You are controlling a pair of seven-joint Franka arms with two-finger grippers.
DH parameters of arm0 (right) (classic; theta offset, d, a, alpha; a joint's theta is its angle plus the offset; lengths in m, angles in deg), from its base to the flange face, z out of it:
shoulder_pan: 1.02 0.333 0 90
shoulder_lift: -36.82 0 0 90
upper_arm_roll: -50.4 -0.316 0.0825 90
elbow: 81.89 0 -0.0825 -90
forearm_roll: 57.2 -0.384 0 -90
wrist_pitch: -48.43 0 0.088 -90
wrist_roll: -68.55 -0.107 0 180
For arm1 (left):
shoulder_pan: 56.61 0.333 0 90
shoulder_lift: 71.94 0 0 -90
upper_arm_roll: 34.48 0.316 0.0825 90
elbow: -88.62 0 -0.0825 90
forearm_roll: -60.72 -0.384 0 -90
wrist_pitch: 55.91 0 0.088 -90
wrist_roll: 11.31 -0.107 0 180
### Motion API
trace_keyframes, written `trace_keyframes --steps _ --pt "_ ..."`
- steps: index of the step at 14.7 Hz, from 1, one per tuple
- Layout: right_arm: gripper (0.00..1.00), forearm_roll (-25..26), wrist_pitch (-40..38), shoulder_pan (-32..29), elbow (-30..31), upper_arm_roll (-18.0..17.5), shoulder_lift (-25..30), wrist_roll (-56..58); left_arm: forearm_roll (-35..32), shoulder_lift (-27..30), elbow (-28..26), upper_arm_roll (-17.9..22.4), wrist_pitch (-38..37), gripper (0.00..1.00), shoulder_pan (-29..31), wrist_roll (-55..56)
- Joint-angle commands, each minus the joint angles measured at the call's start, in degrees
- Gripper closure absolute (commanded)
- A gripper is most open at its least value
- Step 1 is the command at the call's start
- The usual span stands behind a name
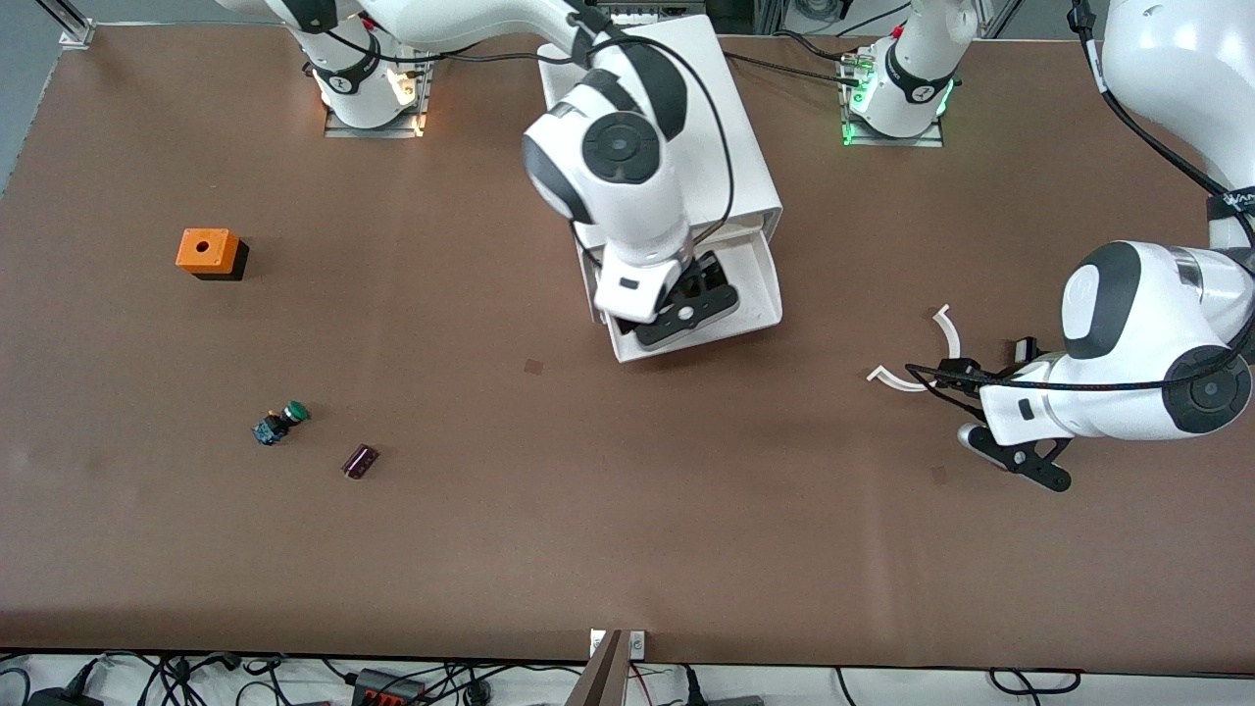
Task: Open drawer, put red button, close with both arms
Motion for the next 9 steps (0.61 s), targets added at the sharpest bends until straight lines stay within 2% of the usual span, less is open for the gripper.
trace_keyframes --steps 1,5,7,9 --pt "0.00 0.0 -6.4 -6.5 -1.0 -0.5 2.1 0.6 1.7 0.4 -2.4 -0.6 1.2 0.00 0.4 9.0" --pt "0.00 0.3 -15.8 -16.2 -0.5 -0.1 6.2 4.3 4.9 1.6 -6.2 -2.5 2.4 0.00 -0.3 20.8" --pt "0.00 0.1 -19.6 -21.7 -0.4 0.1 7.7 7.6 4.8 1.5 -6.5 -4.3 5.4 0.00 -2.4 29.6" --pt "0.00 -0.2 -22.1 -26.2 -0.5 0.0 9.0 11.4 4.9 1.5 -7.2 -4.4 9.7 0.00 -4.8 35.7"
